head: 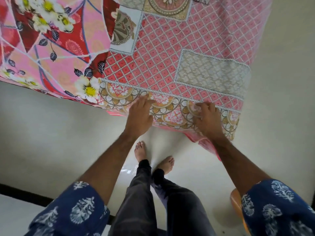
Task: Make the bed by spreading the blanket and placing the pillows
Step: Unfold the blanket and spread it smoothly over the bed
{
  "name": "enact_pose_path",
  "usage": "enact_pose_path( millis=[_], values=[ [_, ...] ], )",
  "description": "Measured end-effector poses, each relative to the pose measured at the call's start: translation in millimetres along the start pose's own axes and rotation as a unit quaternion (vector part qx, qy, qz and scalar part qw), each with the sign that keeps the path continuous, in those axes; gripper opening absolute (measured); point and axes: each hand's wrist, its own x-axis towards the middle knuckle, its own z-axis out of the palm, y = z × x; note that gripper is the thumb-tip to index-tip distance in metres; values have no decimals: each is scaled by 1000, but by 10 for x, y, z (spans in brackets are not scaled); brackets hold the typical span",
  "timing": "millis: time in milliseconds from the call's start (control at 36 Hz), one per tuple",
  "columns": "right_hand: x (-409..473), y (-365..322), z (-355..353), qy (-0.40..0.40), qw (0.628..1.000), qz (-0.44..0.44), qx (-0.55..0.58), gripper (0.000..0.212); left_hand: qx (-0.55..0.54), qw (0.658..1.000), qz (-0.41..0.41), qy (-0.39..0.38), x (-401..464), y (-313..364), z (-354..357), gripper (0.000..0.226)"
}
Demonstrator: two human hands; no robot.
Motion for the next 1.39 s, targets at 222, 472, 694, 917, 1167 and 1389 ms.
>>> enact_pose_path(
  millis=[222, 472, 694, 917, 1167, 1389],
  values=[
    [9, 521, -307, -29, 993, 101, -46, 74, 56, 994, 16, -94, 555, 386, 254, 59],
    [208, 1154, -282, -98, 994, -32, -21, 83, 147, 980, -116, -65, 752, 1082, 885, 62],
    [620, 2075, -1047, -247, 948, -182, 85, 75, 145, 954, -258, -54, 1302, 2028, 1119, 74],
    [1216, 2777, -1814, -216, 963, -120, 105, 62, 78, 962, -222, -139, 1829, 2720, 1197, 76],
    [2295, 2840, -2424, -186, 962, -182, 81, 54, 95, 949, -297, -51, 2526, 3019, 1390, 79],
    [3739, 2403, -3014, -223, 942, -252, -2, 53, 77, 936, -343, 30, 3527, 2925, 1215, 72]
  ],
)
